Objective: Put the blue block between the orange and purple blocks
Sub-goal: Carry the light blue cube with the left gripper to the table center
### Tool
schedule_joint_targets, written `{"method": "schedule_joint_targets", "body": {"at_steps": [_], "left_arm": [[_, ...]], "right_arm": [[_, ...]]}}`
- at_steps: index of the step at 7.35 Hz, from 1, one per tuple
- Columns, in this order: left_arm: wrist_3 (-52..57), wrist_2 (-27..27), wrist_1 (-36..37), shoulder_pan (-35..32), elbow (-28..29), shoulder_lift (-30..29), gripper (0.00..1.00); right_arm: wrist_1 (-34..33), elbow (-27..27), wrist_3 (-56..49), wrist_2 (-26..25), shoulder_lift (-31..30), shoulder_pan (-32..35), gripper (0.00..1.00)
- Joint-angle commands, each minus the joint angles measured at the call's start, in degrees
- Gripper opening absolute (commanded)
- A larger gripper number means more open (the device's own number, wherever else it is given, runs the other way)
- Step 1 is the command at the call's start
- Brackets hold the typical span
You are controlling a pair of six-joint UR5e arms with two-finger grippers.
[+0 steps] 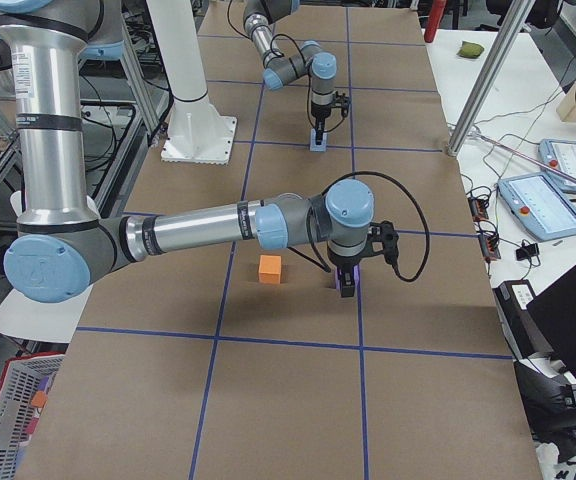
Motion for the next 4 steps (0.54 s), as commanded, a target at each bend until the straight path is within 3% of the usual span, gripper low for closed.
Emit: {"method": "schedule_joint_targets", "body": {"at_steps": [1, 2, 3, 4], "left_arm": [[0.4, 0.0, -0.1, -0.2, -0.1, 0.0, 1.0], [0.5, -0.1, 0.0, -0.4, -0.5, 0.0, 1.0], [0.5, -0.8, 0.1, -1.4, -1.4, 0.0, 1.0], [0.5, -3.9, 0.8, -3.7, -3.3, 0.1, 1.0]], "right_arm": [[-20.2, 7.2, 2.4, -0.1, 12.2, -0.2, 1.0], [-33.7, 9.4, 2.4, -0.5, 21.0, -0.4, 1.0], [-40.2, 11.0, 2.6, -0.3, 26.1, -1.1, 1.0], [-40.6, 14.0, 7.4, -0.2, 27.2, -4.0, 1.0]]}}
